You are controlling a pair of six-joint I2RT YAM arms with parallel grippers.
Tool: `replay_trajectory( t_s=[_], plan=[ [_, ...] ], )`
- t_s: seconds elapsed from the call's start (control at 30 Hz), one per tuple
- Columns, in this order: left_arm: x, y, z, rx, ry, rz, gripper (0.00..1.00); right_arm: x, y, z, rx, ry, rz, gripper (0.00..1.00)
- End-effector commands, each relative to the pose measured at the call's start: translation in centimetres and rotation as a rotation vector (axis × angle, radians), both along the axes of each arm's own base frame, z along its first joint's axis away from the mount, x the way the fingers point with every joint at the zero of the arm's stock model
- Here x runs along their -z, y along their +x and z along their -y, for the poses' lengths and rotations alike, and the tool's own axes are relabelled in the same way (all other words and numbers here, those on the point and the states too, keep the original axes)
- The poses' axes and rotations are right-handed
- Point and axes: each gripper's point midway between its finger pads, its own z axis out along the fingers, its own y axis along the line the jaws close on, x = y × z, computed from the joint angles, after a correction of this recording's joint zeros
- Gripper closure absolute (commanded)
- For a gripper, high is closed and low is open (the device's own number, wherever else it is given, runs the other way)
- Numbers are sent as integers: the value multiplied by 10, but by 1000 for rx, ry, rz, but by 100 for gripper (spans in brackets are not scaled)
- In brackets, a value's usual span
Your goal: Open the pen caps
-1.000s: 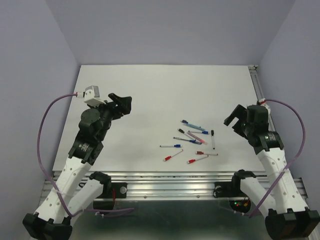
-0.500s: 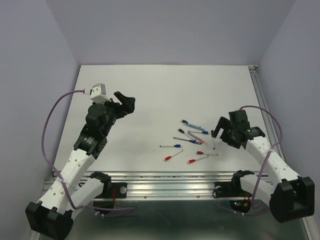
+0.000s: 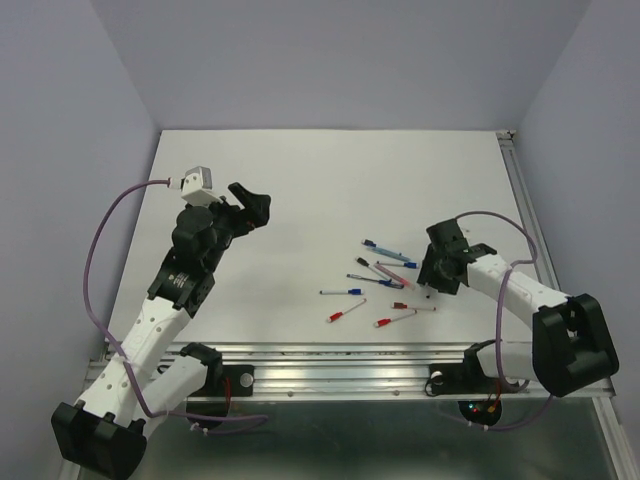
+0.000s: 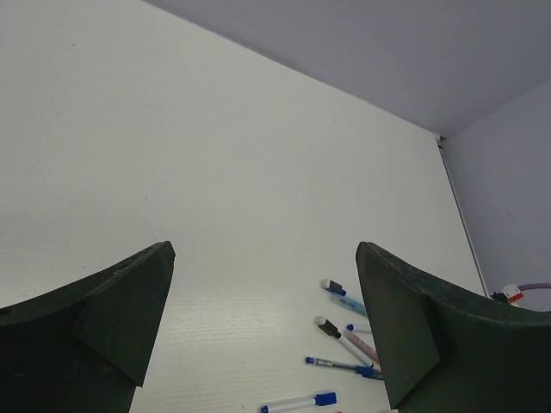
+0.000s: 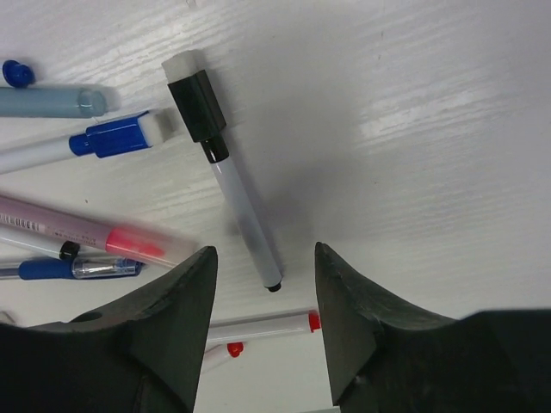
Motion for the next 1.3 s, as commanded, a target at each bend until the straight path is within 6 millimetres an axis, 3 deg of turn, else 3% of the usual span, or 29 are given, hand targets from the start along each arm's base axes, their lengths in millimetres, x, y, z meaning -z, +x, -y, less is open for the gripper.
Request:
replay_trajectory(
  t_s=[0.0,0.13,0.43,0.6,0.67,0.7,0.8,0.87,0.97,1.0,1.1,1.27],
  plan=[
    [-8,1,2,11,-10,40,1,3,15,-1,0,-17,60,46],
    [-7,2,2,8,-7,36,1,19,9,1,6,-33,26,54],
    [-4,2,3,14,0,31,1,25,8,8,39,-63,30,78],
    [-4,2,9,47,-4,30,1,8,17,20,83,-116,88,89],
    [-4,1,15,80,-11,28,1,-16,30,26,111,-142,163,93],
    [-3,2,15,80,-13,27,1,-15,28,27,107,-147,154,93],
    [-3,-5,35,192,-36,22,1,-45,40,25,85,-131,248,96],
    [-8,-13,53,306,-63,39,1,-63,44,8,5,-48,307,97],
    [-4,-25,80,448,-103,34,1,-90,43,-48,-276,197,419,97],
    [-8,-32,93,497,-124,43,1,-98,27,-83,-448,357,424,99],
    [0,-42,117,572,-142,12,1,-132,2,-127,-680,613,536,99],
    [13,-51,152,602,-214,-64,1,-162,-9,-151,-777,725,622,99]
  ],
)
